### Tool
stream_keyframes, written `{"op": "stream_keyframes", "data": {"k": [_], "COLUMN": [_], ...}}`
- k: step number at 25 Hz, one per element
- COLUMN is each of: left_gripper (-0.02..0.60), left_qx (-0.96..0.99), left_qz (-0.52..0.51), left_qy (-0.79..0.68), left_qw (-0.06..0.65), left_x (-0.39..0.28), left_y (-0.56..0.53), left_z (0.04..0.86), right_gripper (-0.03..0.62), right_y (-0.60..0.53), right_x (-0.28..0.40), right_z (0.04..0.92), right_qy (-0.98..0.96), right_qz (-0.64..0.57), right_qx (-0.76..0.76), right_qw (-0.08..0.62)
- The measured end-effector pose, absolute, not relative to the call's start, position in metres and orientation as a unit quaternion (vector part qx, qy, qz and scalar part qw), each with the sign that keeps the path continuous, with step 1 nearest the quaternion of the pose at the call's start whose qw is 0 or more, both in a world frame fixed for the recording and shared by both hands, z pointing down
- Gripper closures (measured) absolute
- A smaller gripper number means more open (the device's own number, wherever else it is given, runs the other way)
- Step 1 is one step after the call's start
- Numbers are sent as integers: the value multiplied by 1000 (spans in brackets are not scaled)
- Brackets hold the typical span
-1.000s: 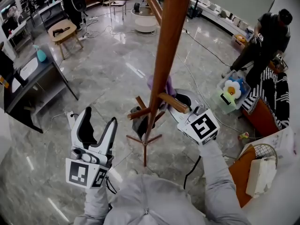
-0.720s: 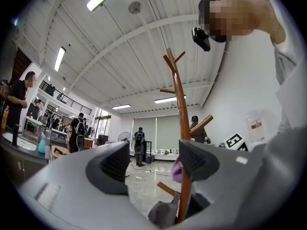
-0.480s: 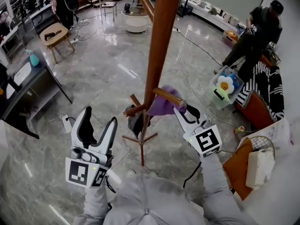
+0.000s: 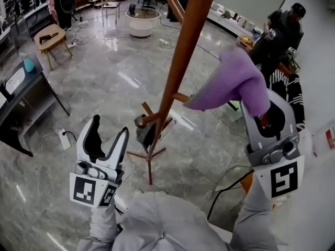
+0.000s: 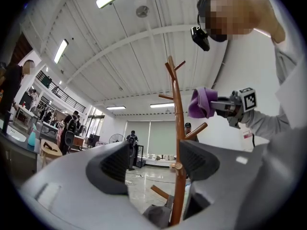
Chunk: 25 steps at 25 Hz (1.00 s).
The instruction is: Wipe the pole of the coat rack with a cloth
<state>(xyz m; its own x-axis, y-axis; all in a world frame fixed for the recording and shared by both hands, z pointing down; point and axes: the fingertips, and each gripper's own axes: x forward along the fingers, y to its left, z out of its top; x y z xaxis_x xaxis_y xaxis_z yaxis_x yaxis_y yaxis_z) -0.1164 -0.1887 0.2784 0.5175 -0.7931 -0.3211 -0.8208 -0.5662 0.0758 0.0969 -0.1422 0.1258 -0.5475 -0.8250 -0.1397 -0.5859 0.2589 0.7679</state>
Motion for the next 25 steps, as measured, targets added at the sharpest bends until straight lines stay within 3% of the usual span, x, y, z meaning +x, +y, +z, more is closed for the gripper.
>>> {"op": "stream_keyframes", "data": {"k": [7, 12, 18, 25], "left_gripper": [235, 235, 235, 235], "left_qx": [-867, -865, -865, -868], "left_qz": [167, 160, 166, 178], "left_qy": [468, 474, 472, 463], "left_qw": [38, 32, 23, 18], "left_x": [-134, -143, -149, -149], "left_y": [-185, -185, -186, -189], "left_z": [283, 293, 295, 299], "right_gripper": [528, 528, 528, 528], "right_y": [-153, -175, -194, -199], "right_x": [24, 14, 24, 35], "right_z": [186, 216, 229, 228], "right_qy": [-698, -698, -678, -691], "right_qz": [-513, -446, -358, -286], "right_qx": [279, 170, 120, 108], "right_qw": [413, 534, 630, 655]}}
